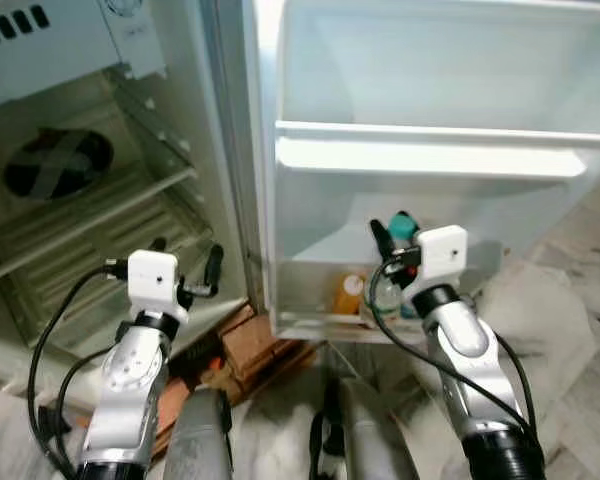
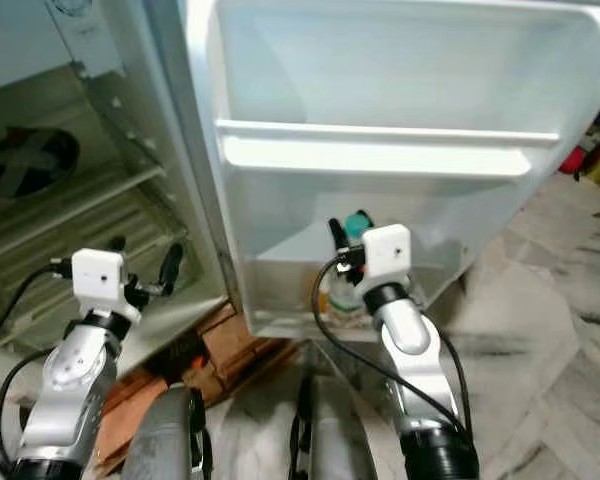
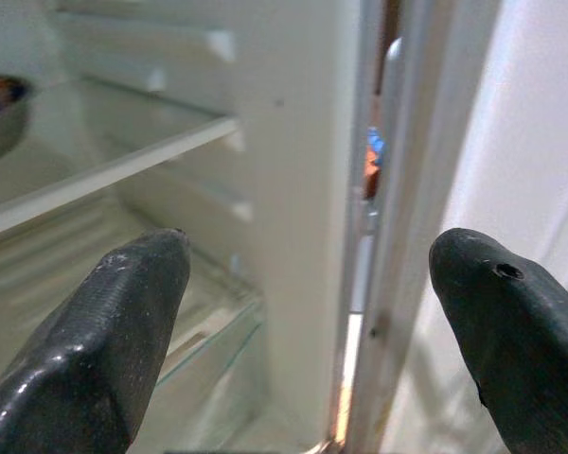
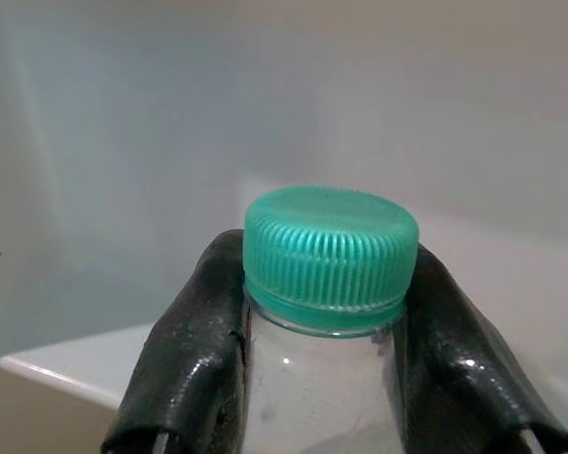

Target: Restocking fridge

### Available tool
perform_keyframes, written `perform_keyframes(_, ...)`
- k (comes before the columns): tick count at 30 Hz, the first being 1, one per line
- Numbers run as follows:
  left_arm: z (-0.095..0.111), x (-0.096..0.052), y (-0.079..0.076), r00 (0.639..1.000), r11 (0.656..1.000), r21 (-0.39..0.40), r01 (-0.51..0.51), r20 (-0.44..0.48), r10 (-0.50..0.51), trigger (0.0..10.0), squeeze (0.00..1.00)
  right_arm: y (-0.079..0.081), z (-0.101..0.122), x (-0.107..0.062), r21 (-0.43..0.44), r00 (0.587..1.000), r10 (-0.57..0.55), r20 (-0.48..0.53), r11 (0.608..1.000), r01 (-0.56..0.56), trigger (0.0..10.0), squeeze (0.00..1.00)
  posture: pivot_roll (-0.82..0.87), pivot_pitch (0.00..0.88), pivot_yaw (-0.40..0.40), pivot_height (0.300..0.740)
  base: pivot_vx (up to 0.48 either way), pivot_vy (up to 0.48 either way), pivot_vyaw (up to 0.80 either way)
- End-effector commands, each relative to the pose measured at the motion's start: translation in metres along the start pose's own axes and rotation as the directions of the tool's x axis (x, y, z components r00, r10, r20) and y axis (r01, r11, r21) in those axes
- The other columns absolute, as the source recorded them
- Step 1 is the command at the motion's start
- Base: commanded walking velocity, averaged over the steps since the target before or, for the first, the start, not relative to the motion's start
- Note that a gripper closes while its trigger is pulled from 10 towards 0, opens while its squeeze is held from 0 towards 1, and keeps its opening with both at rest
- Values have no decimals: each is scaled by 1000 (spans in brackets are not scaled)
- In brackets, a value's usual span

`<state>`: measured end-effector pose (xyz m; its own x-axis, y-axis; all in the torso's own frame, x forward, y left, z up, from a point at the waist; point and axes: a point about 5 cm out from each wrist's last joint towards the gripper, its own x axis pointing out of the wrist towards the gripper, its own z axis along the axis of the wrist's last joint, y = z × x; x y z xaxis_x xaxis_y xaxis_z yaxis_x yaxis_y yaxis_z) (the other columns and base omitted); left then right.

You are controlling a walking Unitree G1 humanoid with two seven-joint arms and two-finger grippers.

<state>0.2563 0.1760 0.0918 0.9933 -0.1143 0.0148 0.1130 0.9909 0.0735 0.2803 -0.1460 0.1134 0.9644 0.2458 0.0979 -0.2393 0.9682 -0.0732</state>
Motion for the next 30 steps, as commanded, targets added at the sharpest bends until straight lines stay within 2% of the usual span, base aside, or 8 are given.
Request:
perform_keyframes(1,-3,-3,2,1000,1000,4,-12,-19,12,10000,0,3,3,1,-4,1000,12,12,1000,-12,10000,0,40,163,-48,629,0,0,0)
perform_keyframes(12,-3,-2,3,1000,1000,12,-16,-23,16,10000,0,3,3,2,-1,1000,18,13,1000,-18,10000,0,42,165,-46,559,0,0,0)
perform_keyframes(27,-3,0,3,999,999,25,-38,-32,39,10000,0,7,1,5,1,999,51,4,999,-51,10000,0,41,160,-47,559,0,0,0)
perform_keyframes(30,-3,0,3,999,999,27,-40,-32,40,10000,0,9,2,6,2,998,67,12,998,-67,10000,0,43,160,-47,539,0,0,0)
